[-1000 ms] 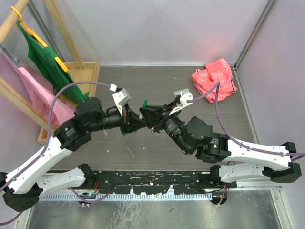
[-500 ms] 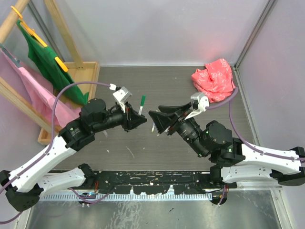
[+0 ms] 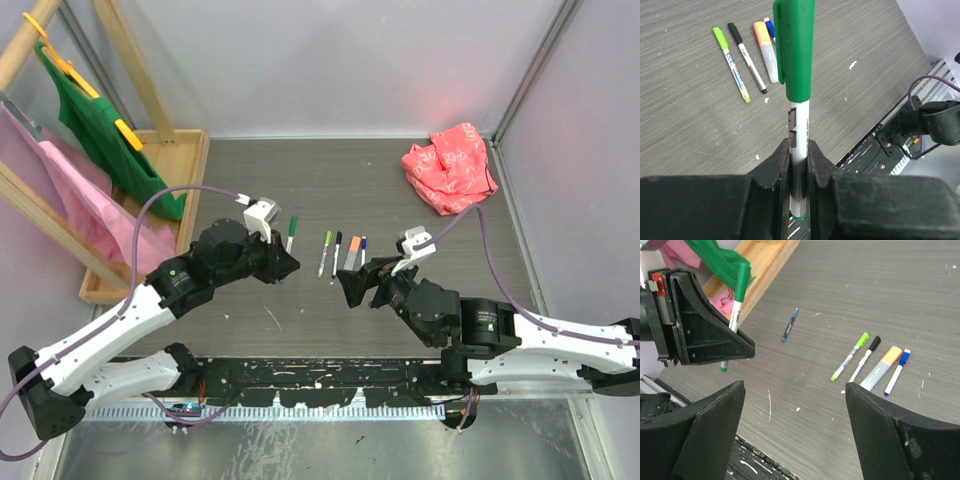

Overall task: Insert the pens into the pen caps
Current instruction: Place the pen at the center of the board.

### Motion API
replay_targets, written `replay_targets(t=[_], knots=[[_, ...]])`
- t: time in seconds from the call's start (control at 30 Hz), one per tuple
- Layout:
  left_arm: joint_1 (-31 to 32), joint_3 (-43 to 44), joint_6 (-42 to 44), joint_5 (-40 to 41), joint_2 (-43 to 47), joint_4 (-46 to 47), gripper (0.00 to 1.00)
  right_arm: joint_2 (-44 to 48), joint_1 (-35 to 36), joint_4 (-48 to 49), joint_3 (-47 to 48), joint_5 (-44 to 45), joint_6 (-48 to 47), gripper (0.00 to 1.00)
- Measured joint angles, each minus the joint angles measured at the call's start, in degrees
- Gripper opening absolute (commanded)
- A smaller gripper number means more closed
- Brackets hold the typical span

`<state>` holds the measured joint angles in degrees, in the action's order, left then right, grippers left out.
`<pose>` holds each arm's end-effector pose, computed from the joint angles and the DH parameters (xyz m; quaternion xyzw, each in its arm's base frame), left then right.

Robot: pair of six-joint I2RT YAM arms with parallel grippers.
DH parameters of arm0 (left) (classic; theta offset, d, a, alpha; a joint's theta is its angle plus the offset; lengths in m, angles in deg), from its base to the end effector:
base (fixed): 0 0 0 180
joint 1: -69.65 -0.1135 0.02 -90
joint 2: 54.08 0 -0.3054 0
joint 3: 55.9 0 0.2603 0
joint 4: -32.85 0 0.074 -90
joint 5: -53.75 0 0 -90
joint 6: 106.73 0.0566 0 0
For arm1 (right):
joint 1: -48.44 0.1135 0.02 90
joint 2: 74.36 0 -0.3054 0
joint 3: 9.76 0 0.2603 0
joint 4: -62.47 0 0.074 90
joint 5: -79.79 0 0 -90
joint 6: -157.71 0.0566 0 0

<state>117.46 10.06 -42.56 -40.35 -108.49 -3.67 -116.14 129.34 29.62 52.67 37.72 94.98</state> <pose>0.1418 -0.1624 0.3589 0.1795 0.8236 -0.3461 0.4119 0.0645 0.1368 0.3851 -0.0932 0.7497 0.2793 0.5926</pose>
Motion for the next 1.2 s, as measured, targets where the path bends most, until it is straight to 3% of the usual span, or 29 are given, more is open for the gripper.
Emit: replay_targets(t=[0.2, 0.53, 0.97, 1.2], knots=[[0.0, 0.0, -1.9, 2.0, -4.4, -0.2, 0.0, 3.0, 0.0, -4.8, -4.1, -0.3, 5.9, 0.99], [0.0, 1.2, -1.8, 6.9, -18.8, -0.5, 0.0, 5.1, 0.0, -9.1, -11.2, -3.9, 13.6, 0.99], [-3.1, 17.8, -0.5, 9.4, -43.5, -4.2, 0.0, 4.7, 0.0, -9.7, -11.9, -7.6, 17.8, 0.99], [-4.5, 22.3, -0.5, 10.9, -51.3, -6.6, 0.02, 4.7, 0.0, -10.2, -11.9, -8.0, 19.5, 0.99]])
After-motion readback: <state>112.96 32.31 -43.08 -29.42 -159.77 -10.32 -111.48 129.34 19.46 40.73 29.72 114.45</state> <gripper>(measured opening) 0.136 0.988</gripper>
